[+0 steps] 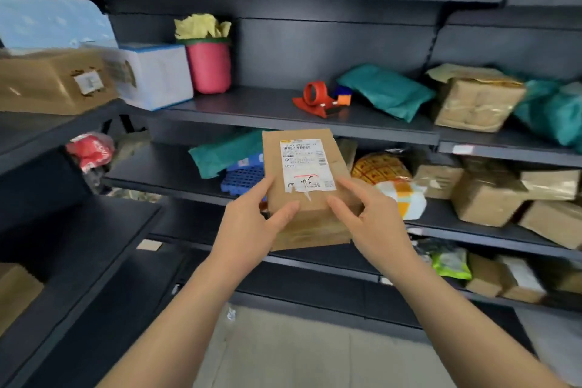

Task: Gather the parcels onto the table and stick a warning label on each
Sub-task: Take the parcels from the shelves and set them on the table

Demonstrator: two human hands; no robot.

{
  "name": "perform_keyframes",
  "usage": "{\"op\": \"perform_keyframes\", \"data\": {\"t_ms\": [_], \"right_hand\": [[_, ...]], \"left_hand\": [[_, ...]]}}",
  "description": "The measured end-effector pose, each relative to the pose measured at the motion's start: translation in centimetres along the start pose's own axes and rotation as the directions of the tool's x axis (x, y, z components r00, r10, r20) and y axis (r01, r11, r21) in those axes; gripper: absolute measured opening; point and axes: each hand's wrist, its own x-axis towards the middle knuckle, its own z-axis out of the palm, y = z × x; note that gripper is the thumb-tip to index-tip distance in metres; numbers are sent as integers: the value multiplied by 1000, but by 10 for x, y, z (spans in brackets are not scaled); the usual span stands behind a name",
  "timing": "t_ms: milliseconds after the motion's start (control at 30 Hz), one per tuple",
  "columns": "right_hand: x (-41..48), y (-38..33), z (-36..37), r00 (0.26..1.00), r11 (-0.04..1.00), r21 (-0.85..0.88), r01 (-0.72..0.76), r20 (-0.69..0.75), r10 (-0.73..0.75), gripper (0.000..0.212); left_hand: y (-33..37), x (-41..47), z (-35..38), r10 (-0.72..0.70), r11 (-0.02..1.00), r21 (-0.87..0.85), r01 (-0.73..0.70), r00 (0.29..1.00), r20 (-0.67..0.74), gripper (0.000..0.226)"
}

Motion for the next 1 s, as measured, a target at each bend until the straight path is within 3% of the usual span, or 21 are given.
{"op": "perform_keyframes", "data": {"t_ms": [300, 533, 767, 1000], "right_hand": [[-108, 94, -179, 959, 970, -89, -228, -190, 209, 34], [-190, 161, -306, 886, 914, -164, -372, -357, 296, 33], [-257, 210, -400, 768, 832, -160, -531, -505, 393, 35], [-301, 256, -480, 596, 724, -123, -679, -667, 447, 32]], "left_hand": [[97, -47, 192, 91, 991, -119, -57, 950, 300, 71], [172, -94, 337, 181, 968, -244, -65, 854, 488, 67], [234, -126, 454, 293, 949, -282, -140, 721, 628, 69], [294, -139, 567, 405, 913, -357, -197, 548, 732, 68]]}}
